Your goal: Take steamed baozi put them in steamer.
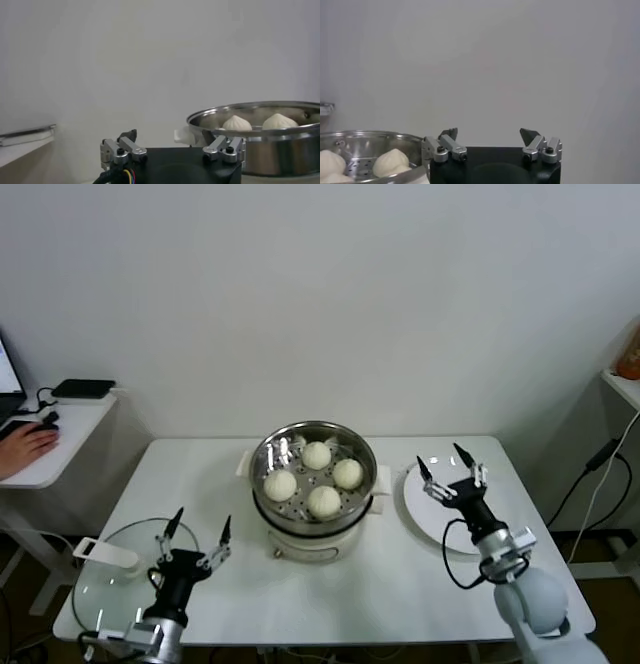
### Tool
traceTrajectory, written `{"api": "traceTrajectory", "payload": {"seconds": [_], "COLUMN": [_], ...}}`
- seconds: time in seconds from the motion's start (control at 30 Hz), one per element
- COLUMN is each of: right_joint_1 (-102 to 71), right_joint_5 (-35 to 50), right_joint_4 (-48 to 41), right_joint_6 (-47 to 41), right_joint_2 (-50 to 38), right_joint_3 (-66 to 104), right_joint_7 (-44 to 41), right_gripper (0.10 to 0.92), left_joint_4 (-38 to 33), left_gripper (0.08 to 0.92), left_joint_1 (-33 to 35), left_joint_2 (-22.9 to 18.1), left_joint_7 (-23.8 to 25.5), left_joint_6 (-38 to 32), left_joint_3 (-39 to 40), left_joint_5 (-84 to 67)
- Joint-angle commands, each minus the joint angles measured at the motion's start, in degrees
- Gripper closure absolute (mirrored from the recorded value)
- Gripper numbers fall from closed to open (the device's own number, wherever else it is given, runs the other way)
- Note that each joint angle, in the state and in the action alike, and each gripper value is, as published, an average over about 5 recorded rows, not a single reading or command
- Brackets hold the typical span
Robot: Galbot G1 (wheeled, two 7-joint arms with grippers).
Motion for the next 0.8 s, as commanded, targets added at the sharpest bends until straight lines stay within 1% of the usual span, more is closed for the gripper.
{"api": "traceTrajectory", "payload": {"seconds": [0.03, 0.33, 0.8], "right_joint_1": [-17.9, -21.21, -21.34], "right_joint_5": [-2.46, -1.14, -0.29], "right_joint_4": [6.26, 6.13, 6.11], "right_joint_6": [5.12, 7.36, 7.41], "right_joint_2": [12.58, 14.47, 14.82], "right_joint_3": [7.14, 7.24, 6.16], "right_joint_7": [0.94, -1.31, -2.43], "right_gripper": [0.203, 0.203, 0.203], "left_joint_4": [0.4, 0.6, 0.98], "left_gripper": [0.177, 0.177, 0.177], "left_joint_1": [-0.12, -0.16, -0.44], "left_joint_2": [0.2, 0.07, -0.04], "left_joint_7": [-0.12, -0.3, 0.89], "left_joint_6": [0.13, 0.46, 1.01], "left_joint_3": [-0.53, -1.15, -1.77], "left_joint_5": [-0.63, -0.97, -1.64]}}
